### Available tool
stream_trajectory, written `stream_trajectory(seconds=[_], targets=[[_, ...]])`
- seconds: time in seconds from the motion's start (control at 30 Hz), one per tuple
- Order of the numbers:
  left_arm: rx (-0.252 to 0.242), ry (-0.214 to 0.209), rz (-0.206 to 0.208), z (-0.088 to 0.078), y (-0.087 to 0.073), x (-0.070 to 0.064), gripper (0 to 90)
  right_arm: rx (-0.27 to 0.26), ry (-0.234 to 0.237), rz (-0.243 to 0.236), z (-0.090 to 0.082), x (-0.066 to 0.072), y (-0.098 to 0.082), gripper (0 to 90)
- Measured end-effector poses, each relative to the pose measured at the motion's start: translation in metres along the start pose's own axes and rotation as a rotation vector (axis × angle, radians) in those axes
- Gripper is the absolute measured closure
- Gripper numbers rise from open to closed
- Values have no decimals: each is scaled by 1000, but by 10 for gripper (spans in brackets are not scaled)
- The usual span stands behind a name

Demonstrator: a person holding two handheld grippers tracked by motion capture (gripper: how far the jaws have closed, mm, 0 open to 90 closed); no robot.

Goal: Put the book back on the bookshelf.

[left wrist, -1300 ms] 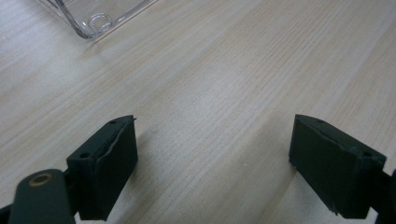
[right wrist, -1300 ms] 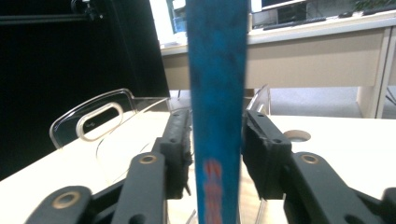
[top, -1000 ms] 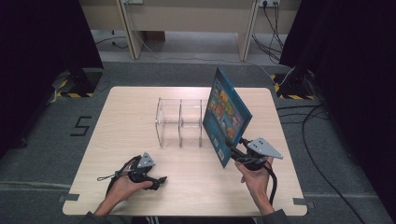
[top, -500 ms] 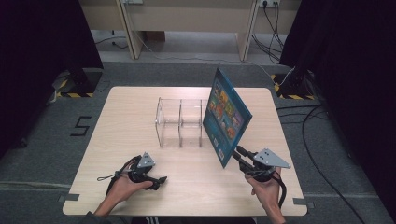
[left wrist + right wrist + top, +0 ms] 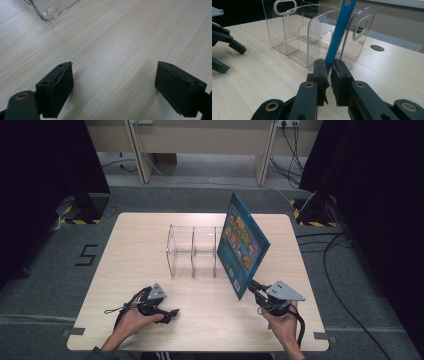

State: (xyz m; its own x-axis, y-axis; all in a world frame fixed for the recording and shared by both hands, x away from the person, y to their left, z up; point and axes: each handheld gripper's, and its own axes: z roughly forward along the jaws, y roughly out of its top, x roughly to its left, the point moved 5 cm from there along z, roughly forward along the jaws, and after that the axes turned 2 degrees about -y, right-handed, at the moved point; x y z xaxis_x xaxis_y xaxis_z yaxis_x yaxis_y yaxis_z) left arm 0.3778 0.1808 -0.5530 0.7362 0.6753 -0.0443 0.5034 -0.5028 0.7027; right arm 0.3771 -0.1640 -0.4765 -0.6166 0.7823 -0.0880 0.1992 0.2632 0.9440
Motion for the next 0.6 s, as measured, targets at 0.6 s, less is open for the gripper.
stream_trajectory(seconds=[0.6], targets=[[0,0,0,0,0,0,145,-11,12,15,7,5,2,805]])
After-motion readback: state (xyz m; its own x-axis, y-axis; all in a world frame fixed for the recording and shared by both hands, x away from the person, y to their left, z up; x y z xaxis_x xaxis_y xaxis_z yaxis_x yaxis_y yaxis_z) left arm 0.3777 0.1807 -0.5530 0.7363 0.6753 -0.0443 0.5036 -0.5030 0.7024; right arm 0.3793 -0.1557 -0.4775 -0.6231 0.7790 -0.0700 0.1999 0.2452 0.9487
